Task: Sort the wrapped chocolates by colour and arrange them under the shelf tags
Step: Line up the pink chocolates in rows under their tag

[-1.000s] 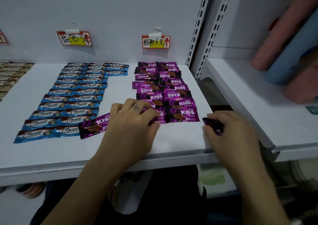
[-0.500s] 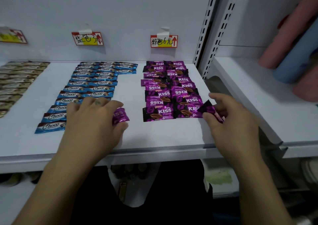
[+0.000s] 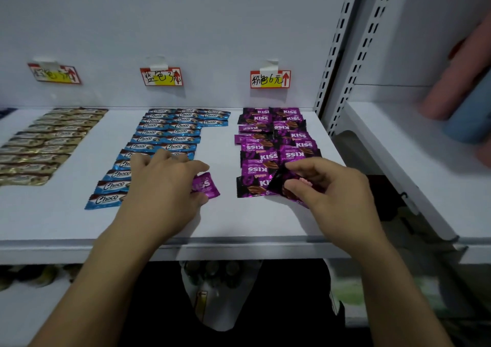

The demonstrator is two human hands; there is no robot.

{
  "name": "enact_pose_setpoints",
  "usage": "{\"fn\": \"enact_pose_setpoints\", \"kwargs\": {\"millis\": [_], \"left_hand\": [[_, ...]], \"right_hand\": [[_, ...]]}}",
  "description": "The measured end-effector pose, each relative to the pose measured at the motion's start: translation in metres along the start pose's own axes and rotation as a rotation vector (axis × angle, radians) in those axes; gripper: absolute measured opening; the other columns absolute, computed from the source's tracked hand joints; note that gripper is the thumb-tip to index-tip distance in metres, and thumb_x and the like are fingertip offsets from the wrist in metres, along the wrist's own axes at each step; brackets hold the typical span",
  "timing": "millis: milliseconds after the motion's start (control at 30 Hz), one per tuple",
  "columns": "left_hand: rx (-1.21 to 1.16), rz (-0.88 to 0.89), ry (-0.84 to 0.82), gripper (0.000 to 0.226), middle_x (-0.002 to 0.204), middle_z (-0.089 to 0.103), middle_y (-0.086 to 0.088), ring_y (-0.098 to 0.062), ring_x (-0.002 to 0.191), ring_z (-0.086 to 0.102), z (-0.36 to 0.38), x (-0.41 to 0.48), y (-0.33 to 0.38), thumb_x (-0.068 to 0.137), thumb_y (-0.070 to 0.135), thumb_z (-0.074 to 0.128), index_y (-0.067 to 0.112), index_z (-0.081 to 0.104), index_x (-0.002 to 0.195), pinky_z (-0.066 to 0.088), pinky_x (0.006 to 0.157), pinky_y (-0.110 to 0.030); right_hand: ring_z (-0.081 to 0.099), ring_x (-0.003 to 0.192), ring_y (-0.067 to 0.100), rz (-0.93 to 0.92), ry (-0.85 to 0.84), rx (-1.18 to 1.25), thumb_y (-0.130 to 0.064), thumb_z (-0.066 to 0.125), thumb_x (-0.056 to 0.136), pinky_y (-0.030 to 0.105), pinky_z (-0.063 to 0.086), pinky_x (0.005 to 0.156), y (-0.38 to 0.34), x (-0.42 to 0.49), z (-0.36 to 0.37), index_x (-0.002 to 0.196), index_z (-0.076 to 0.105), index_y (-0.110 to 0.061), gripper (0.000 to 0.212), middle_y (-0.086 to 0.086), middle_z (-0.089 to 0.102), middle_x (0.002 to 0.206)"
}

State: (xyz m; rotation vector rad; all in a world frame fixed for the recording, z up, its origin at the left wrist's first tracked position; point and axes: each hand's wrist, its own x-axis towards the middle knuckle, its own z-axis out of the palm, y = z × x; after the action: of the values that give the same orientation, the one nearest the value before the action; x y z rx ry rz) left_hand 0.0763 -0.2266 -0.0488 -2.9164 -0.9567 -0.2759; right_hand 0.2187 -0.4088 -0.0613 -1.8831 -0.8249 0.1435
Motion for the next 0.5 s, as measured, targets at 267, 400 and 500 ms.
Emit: {"fn": "enact_pose_setpoints", "kwargs": {"millis": [267, 400, 500], "left_hand": [[-0.658, 0.046, -0.017, 0.02, 0.08, 0.062, 0.018, 0.003, 0.069, 0.06, -0.017, 0.001, 0.023, 0.083, 0.027, 0.072, 0.037, 0.061, 0.097, 0.046, 0.061, -0.017], [-0.777, 0.101, -0.046, 0.009, 0.073, 0.066, 0.019, 0.005, 0.071, 0.06, -0.002, 0.002, 0.054, 0.081, 0.025, 0.075, 0.031, 0.069, 0.081, 0.047, 0.061, -0.01], [-0.739, 0.113, 0.033, 0.004, 0.081, 0.065, 0.017, -0.001, 0.079, 0.058, 0.016, -0.001, 0.065, 0.085, 0.027, 0.071, 0.03, 0.069, 0.083, 0.045, 0.068, -0.02]], "right_hand": [[0.063, 0.08, 0.006, 0.03, -0.074, 0.019, -0.007, 0.066, 0.088, 0.022, 0.052, 0.073, 0.016, 0.005, -0.021, 0.096, 0.067, -0.028, 0.022, -0.012, 0.065, 0.08], [0.063, 0.081, -0.001, -0.027, -0.166, -0.115, -0.009, 0.068, 0.087, 0.011, 0.046, 0.07, 0.019, 0.009, -0.034, 0.086, 0.069, -0.033, 0.024, -0.015, 0.068, 0.081], [0.06, 0.091, -0.006, -0.053, -0.216, -0.175, -0.011, 0.068, 0.088, 0.009, 0.047, 0.075, 0.019, 0.009, -0.035, 0.087, 0.069, -0.036, 0.026, -0.02, 0.067, 0.093]]}}
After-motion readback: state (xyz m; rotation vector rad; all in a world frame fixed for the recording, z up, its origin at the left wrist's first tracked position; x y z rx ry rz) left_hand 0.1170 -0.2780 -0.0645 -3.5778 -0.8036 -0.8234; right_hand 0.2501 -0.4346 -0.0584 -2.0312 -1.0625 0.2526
